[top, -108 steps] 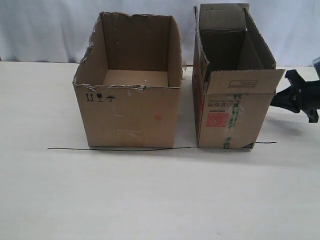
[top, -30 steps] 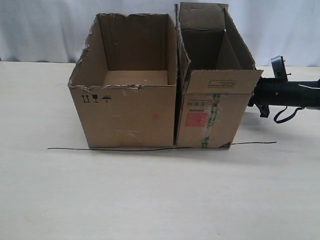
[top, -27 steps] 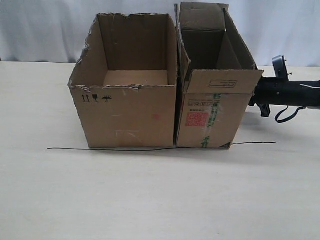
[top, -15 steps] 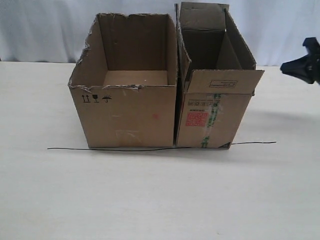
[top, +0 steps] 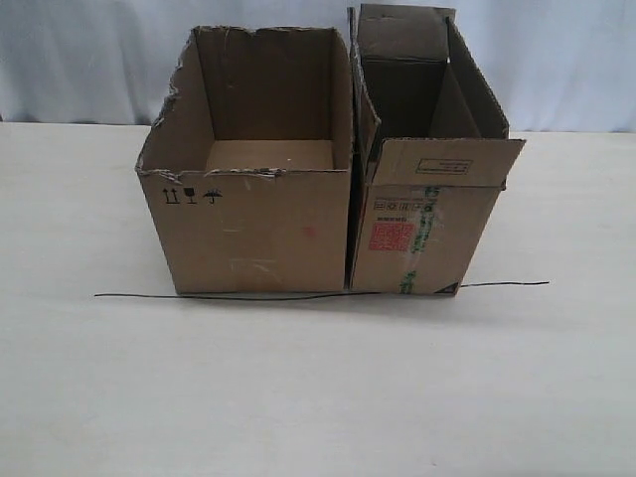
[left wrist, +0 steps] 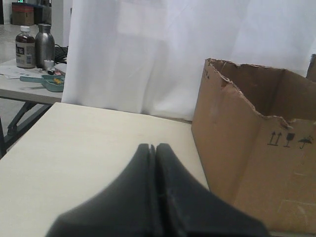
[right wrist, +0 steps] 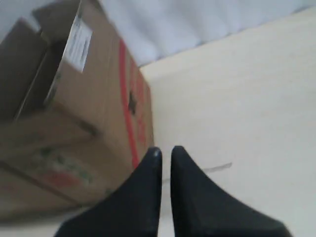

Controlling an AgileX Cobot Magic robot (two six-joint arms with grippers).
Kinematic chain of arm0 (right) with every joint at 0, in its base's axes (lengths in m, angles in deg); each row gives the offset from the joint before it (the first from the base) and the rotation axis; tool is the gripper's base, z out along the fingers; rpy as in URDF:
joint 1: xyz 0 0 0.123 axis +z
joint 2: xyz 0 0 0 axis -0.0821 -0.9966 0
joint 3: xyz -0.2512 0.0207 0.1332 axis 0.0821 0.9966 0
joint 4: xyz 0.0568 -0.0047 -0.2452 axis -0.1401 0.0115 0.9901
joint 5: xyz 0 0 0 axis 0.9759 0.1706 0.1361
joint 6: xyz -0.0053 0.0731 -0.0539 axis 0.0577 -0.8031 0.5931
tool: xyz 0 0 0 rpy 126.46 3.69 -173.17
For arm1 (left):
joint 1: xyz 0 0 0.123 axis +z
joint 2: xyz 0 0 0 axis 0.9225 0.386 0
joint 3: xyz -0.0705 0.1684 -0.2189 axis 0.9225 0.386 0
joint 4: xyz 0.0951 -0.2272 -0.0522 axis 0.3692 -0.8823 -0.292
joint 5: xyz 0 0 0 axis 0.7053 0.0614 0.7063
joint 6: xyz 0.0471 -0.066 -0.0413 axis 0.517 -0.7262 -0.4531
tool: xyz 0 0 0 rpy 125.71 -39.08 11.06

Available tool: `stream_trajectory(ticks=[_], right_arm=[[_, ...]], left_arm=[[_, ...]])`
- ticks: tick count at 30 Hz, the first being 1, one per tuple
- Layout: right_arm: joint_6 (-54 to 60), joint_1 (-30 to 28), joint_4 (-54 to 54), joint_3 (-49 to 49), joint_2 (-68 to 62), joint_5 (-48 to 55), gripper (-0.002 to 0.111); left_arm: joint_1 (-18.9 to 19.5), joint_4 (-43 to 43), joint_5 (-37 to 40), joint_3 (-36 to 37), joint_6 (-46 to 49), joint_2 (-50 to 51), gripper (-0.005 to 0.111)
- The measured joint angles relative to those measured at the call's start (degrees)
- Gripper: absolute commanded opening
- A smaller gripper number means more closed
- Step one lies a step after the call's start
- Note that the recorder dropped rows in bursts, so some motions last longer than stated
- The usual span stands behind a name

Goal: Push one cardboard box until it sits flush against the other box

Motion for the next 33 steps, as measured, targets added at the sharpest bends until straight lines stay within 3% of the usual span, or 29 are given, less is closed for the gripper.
stream_trajectory(ticks=[4, 10, 33], right_arm=[[-1.40, 9.53, 1.77, 13.33, 10.79, -3.24, 0.005], [-1.52, 16.79, 1.26, 13.76, 15.58, -7.13, 0.005], [-2.18, 17.58, -2.46, 13.86, 15.48, -7.13, 0.005]], left_arm=[[0.00, 0.00, 0.00, 0.00, 0.00, 0.00, 0.000], [0.00, 0.00, 0.00, 0.00, 0.00, 0.00, 0.000], [0.00, 0.00, 0.00, 0.00, 0.00, 0.00, 0.000]])
